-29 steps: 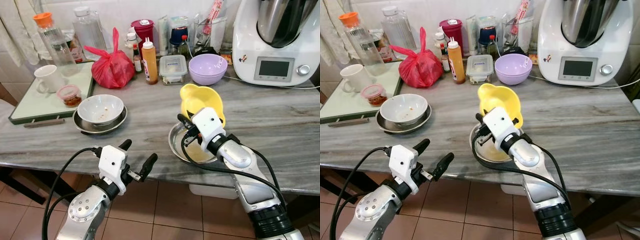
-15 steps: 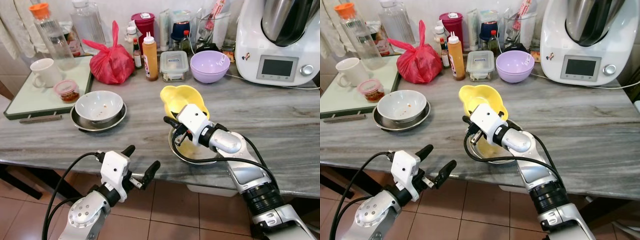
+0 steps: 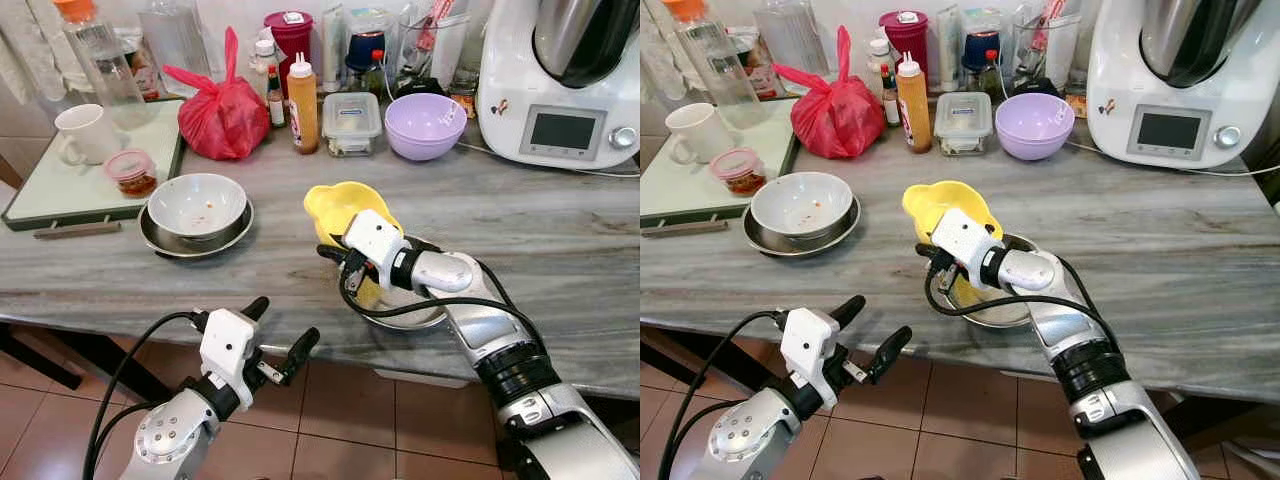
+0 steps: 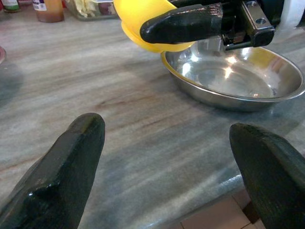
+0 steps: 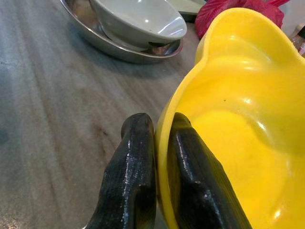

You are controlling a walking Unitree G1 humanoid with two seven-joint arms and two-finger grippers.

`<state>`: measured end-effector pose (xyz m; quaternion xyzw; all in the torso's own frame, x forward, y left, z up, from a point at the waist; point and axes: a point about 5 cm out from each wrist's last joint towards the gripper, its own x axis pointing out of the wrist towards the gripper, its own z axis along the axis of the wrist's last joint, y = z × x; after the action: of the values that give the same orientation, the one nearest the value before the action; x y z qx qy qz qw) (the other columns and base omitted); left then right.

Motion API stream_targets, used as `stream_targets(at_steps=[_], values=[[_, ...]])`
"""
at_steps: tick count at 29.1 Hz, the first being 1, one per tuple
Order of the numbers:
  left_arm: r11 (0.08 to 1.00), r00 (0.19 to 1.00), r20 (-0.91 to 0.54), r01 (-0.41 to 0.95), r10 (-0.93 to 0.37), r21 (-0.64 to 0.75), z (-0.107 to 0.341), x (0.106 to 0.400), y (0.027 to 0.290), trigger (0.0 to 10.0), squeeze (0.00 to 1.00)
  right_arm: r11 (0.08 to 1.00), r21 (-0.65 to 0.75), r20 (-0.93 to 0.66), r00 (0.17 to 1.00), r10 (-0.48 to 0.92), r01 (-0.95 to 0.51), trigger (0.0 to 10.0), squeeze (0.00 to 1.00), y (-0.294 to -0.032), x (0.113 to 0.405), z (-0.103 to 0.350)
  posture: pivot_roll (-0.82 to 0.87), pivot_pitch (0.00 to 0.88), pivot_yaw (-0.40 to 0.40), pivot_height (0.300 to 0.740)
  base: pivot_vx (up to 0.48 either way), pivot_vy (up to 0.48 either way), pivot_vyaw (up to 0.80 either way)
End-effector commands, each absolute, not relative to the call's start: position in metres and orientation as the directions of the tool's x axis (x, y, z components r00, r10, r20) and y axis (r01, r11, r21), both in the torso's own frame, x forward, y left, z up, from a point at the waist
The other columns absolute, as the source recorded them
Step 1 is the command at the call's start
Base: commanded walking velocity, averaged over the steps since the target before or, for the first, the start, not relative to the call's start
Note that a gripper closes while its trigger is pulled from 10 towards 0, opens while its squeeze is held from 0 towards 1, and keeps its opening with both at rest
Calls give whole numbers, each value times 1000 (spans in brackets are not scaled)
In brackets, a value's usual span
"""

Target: Setting the table

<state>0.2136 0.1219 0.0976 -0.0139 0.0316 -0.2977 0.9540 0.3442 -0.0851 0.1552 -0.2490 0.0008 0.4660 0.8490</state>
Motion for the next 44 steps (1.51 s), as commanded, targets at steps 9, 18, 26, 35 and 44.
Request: stream_targets(at_steps=[9,18,26,35,44], values=[[815,814,-39,579,-580,-33,108,207,123,10000,0,396,-449,-231,532,814,-801,10000,0,-75,352,163,-45,118,65,740,0,0,0],[814,814,-36,579,-580,-32,113,208,121,10000,0,376,-490,-230,532,815,-787,10000,0,-69,358,168,-41,117,70,740,0,0,0],[816,814,-54,576,-578,-44,109,208,122,10000,0,313,-530,-276,509,815,-788,10000,0,-66,363,169,-42,119,72,740,0,0,0],[815,813,-64,577,-579,-54,105,209,121,10000,0,295,-513,-339,506,793,-806,10000,0,-70,369,164,-41,115,67,740,0,0,0],[816,814,-64,575,-578,-60,105,209,121,10000,0,301,-496,-360,508,782,-815,10000,1000,-73,372,162,-41,111,68,740,0,0,0]])
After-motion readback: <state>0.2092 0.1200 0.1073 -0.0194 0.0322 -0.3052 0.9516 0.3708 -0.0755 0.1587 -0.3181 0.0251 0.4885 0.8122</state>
